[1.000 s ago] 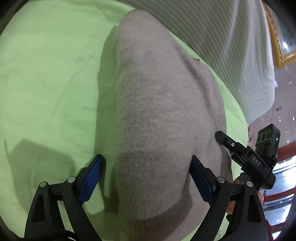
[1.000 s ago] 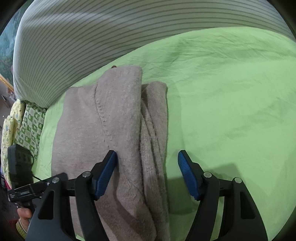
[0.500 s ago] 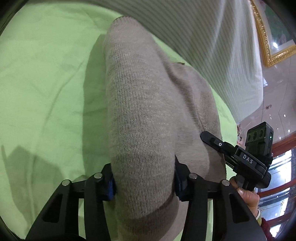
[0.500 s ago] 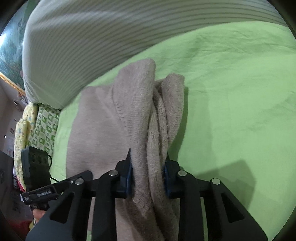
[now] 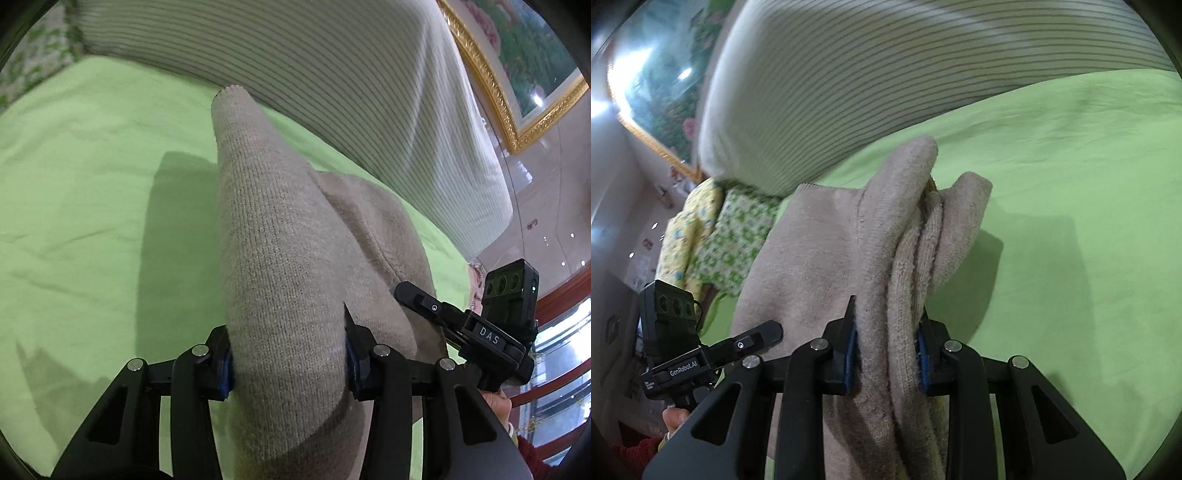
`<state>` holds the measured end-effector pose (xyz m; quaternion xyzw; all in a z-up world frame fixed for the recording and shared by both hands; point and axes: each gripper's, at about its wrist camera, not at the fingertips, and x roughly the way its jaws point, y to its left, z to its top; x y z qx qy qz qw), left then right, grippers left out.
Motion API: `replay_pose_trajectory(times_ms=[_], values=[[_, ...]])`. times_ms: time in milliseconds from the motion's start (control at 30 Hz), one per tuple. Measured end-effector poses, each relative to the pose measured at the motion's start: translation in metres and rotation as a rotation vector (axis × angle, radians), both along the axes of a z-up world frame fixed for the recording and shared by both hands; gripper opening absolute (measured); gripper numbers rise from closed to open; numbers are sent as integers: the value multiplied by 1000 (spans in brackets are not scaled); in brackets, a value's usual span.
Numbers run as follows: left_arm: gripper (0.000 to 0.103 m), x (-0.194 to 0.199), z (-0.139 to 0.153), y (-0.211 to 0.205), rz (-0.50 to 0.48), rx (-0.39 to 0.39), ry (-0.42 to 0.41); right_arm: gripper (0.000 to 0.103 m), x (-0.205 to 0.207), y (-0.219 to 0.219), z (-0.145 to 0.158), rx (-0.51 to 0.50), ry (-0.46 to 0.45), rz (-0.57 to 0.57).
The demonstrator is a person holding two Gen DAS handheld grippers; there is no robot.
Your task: Fold small clothes
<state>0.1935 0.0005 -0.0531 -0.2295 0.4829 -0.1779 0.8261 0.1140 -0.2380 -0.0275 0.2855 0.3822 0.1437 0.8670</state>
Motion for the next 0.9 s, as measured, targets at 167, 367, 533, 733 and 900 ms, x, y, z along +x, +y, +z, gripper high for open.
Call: replay_pose_trajectory(times_ms=[167,367,533,733,900], values=[[45,-23,-2,47,39,22,-2,27,8,45,-3,7,-5,68],[45,-36,-19,73,61,40,14,27,14,75,-20,-17,31,110],[45,-34,-42,70,72,28,57,27,19,83,-35,-35,63,132],[49,-34,-61,64,75,30,82,30,22,77,-50,-26,99,124],[58,-36,-69,71,89,32,113,48,23,73,-53,-47,113,113]])
